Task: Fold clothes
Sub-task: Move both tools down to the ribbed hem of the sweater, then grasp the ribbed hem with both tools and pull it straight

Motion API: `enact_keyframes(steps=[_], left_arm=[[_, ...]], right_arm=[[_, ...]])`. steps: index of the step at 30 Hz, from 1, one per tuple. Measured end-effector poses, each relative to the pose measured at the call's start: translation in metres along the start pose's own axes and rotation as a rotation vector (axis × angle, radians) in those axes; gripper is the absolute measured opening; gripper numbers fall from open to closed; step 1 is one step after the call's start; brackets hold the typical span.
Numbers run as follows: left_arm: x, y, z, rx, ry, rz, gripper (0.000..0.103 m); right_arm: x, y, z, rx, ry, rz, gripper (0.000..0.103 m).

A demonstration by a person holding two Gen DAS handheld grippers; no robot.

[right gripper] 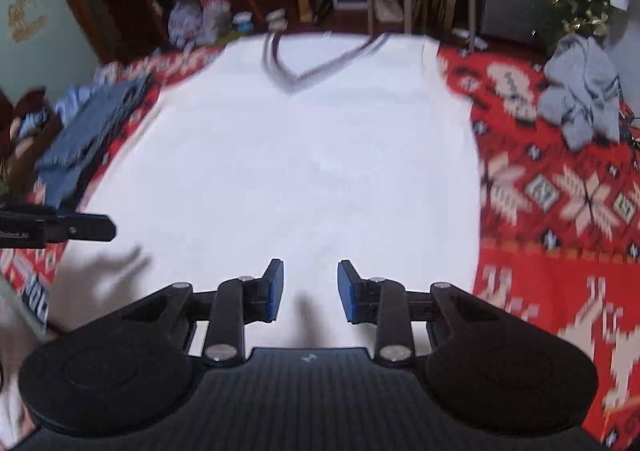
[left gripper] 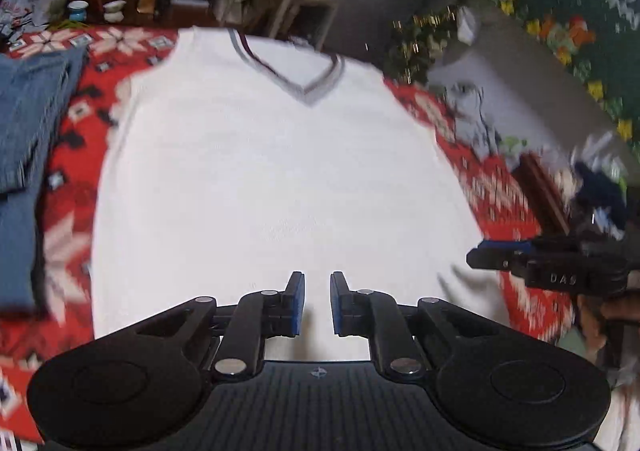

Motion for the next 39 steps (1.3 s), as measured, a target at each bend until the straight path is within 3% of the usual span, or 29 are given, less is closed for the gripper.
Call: enact_keyframes(steps=[4, 13, 19, 26, 29, 34, 39], left_arm=[[0.012, 0.019, 0.002, -0.029, -0.031, -0.047, 0.013], [0.036, 0.038, -0.037, 0.091, -0.136, -0.087, 0.013], [0.051, 0.048, -0.077, 0.22, -0.191, -0.081, 0.013], [0.058, 0.058, -0.111, 0.462, -0.178, -0.086, 0.013], [0.056, 0.061, -0.111, 0.469, -0.189, -0.104, 0.013], [0.05, 0.068, -0.106, 0.437, -0.237, -0.12, 0.019], [0.062, 0.069, -0.113, 0.434, -0.307, -0.07, 0.015]], right_arm=[[0.016, 0.023, -0.02, 0.036, -0.01, -0.065, 0.034], [0.031, 0.069, 0.01, -0.265, -0.021, -0.196, 0.034], [0.035, 0.104, 0.048, -0.452, 0.03, -0.276, 0.035], [0.031, 0.117, 0.04, -0.508, -0.014, -0.316, 0.035], [0.027, 0.12, 0.041, -0.569, -0.04, -0.32, 0.035], [0.023, 0.126, 0.04, -0.565, -0.007, -0.365, 0.035], [0.019, 0.128, 0.04, -0.567, 0.012, -0.387, 0.038]])
Point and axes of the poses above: each gripper's, at about its wrist camera, not at the fingertips, and x roughly against the way its jaws point, z to its right, y to its underside, the point moved 10 cm from there along -x, roughly the way its jaws point, and after that the axes turned 14 degrees about x, right-handed, at the moved point
